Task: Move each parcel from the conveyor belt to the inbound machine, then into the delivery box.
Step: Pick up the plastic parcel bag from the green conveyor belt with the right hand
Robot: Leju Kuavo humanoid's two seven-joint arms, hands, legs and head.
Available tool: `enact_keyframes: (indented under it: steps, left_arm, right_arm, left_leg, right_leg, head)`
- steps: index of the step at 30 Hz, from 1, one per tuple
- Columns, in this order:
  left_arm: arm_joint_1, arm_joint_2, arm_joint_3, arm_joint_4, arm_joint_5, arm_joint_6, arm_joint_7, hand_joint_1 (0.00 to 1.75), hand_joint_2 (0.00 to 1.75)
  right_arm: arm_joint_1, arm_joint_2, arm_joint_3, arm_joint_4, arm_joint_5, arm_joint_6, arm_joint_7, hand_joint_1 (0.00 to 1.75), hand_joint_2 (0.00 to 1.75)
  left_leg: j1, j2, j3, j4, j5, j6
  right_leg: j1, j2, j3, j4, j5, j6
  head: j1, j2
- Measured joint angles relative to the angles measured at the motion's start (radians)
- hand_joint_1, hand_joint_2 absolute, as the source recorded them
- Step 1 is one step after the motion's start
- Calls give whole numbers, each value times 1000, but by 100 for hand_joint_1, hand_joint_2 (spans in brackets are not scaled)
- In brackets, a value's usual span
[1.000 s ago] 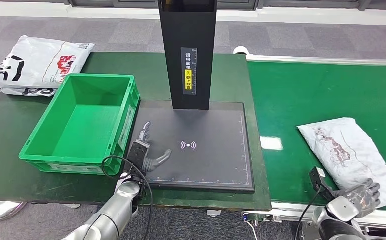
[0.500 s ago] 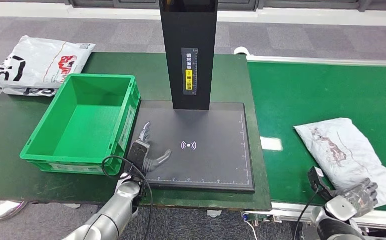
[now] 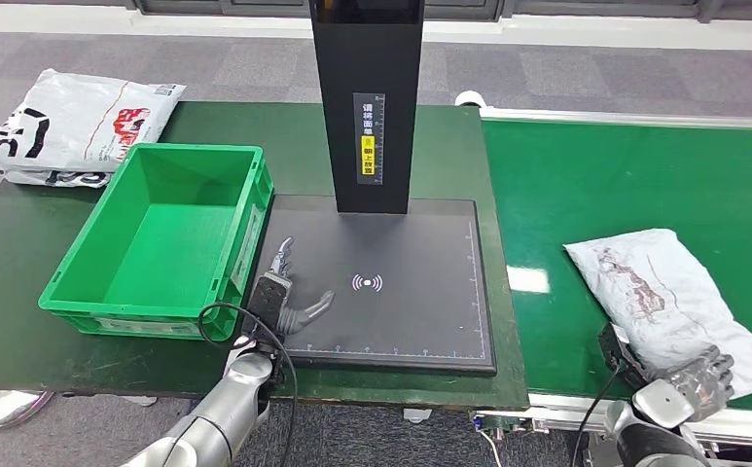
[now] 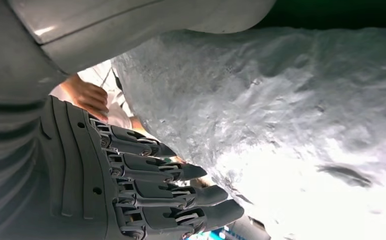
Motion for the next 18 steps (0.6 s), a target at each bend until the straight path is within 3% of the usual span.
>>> enact_keyframes:
  steps: [1, 8, 14, 18]
  left_arm:
    - [0, -1, 0, 0, 1, -1, 0, 0, 175]
    - [-1, -3, 0, 4, 20, -1, 3, 0, 175]
    - [-3, -3, 0, 7, 28, -1, 11, 0, 175]
    - [-3, -2, 0, 7, 29, -1, 11, 0, 175]
  right_arm:
    - [-2, 0, -2, 0, -12, 19, -8, 175, 175]
    - [-20, 0, -38, 0, -56, 52, -59, 175, 175]
    - [-32, 7, -53, 0, -25, -90, -113, 175, 175]
    - [-34, 15, -53, 0, -18, -107, -118, 175, 175]
  left_leg:
    - [0, 0, 0, 0, 0, 0]
    - [0, 0, 1, 0, 0, 1]
    - [0, 0, 1, 0, 0, 0]
    - [0, 0, 1, 0, 0, 0]
  right_leg:
    - [0, 0, 0, 0, 0, 0]
    - [0, 0, 1, 0, 1, 1]
    - [0, 1, 1, 0, 1, 1]
    - [0, 0, 1, 0, 1, 1]
  head:
    - [0, 0]
    - [0, 0]
    - [0, 0]
    - [0, 0]
